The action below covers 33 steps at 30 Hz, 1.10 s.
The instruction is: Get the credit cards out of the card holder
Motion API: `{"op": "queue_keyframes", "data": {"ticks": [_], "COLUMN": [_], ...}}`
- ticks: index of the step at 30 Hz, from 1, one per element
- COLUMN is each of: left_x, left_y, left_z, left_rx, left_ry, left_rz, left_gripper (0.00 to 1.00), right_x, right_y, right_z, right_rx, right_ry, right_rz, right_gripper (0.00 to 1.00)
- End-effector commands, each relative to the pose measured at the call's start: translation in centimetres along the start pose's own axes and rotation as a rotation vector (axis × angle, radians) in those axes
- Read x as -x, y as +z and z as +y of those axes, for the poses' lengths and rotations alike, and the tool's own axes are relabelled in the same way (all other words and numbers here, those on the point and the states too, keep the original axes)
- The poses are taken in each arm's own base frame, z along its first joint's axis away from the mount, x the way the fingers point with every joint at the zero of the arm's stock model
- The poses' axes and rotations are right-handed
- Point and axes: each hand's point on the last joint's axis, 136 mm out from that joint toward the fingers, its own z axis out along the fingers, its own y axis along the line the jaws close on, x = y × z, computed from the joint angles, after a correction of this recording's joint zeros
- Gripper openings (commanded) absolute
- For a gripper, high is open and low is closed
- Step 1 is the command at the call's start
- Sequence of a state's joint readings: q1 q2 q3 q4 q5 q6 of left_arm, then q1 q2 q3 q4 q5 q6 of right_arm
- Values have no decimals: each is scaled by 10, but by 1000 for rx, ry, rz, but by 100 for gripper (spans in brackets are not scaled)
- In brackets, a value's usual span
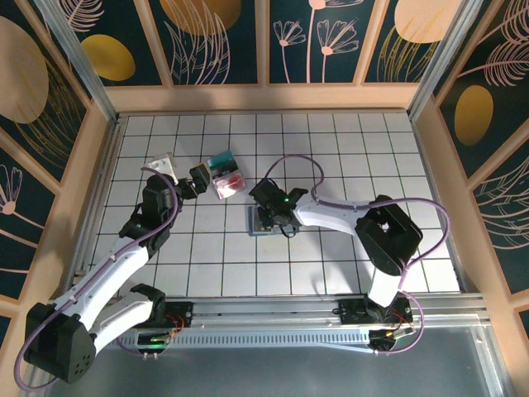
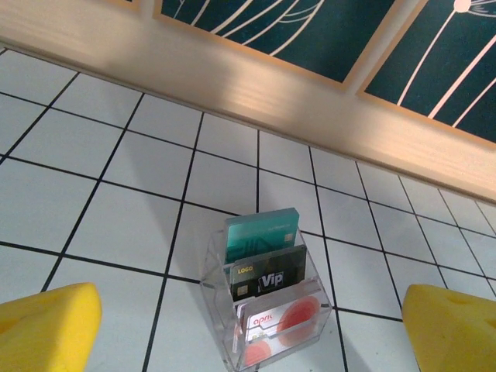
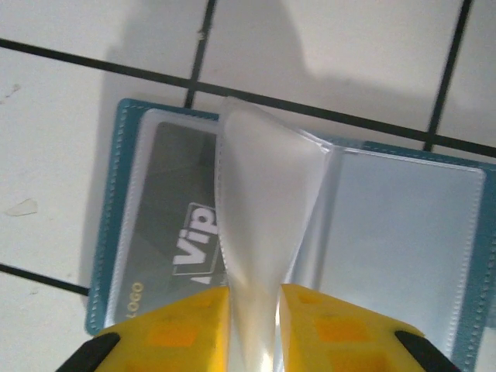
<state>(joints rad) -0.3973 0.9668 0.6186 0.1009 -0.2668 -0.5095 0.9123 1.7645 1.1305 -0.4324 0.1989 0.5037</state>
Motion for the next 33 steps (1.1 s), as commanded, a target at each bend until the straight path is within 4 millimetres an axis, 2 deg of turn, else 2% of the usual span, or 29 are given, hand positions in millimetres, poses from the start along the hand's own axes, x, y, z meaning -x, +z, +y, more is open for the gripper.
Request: {"op": "queue_keyframes", "data": {"ticks": [1, 7, 16, 21, 28, 33], "left_x": [7, 8, -11, -34, -76, -112], "left_y": [0, 0, 4, 7, 12, 16], "left_z": [-4, -2, -11, -23, -37, -48], "left_rx": [-1, 14, 33, 26, 40, 47], "left_ry": [-8, 4, 68, 106, 190, 278], "left_rz": [-19, -21, 32, 84, 173, 241], "left_gripper": [99, 99, 99, 99, 99, 99], "right_x": [4, 2, -9, -14, -23, -13], "right_y": [-13, -14, -3, 2, 9, -2], "right_z": [-21, -37, -65, -76, -87, -92], "right_rx": [-74, -97, -119, -133, -169, -161], "right_ry": [17, 52, 114, 139, 139, 169], "right_rz": [-33, -37, -9, 0, 19, -13], "right_gripper": [28, 33, 33, 33, 30, 27]}}
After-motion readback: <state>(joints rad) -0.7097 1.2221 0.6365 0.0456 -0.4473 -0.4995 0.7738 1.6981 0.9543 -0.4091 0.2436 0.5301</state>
